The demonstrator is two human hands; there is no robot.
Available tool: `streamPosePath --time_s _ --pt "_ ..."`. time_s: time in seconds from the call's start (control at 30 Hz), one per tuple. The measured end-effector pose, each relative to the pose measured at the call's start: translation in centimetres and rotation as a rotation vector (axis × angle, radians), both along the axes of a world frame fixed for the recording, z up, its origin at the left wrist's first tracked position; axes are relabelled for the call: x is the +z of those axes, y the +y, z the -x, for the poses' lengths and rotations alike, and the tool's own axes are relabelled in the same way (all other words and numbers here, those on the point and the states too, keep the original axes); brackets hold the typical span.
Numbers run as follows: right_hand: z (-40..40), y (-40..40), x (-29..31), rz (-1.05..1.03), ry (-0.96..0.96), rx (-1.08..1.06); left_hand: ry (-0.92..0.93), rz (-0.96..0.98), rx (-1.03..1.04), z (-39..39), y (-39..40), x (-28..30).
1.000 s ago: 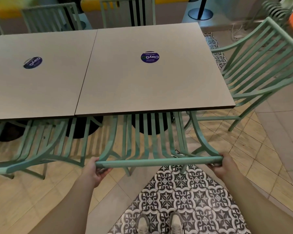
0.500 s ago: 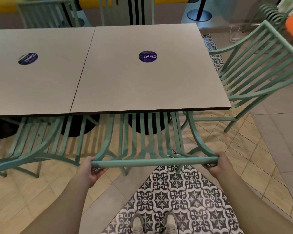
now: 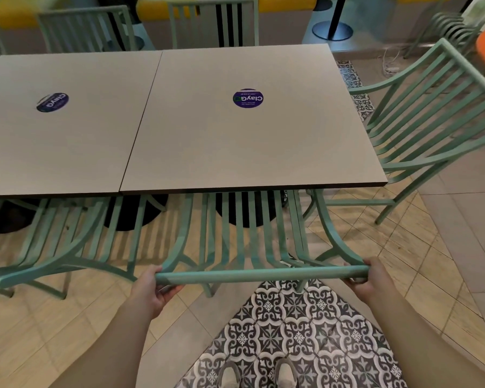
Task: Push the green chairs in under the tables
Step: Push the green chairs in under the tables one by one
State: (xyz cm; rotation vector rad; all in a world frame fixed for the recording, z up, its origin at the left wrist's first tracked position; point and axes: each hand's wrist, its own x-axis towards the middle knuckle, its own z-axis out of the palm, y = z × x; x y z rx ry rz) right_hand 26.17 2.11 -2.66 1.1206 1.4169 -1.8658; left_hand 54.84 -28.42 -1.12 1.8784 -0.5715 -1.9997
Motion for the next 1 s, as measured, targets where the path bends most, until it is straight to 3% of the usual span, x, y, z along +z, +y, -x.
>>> streamPosePath --time_s 0.73,0.87,1.0 --pt "-0.4 0.2 0.4 -0.009 0.032 0.004 -0.012 0.027 -0.051 -0.2 0.4 0.4" --pt "-0.4 0.4 0.0 -0.062 0.059 0.077 -0.29 0.165 -0.353 -1.0 -0.1 0.4" --pt "-2.1 1.5 -0.7 -0.175 0.166 0.142 -0.556 0.482 -0.749 -2.3 -0.6 1.1"
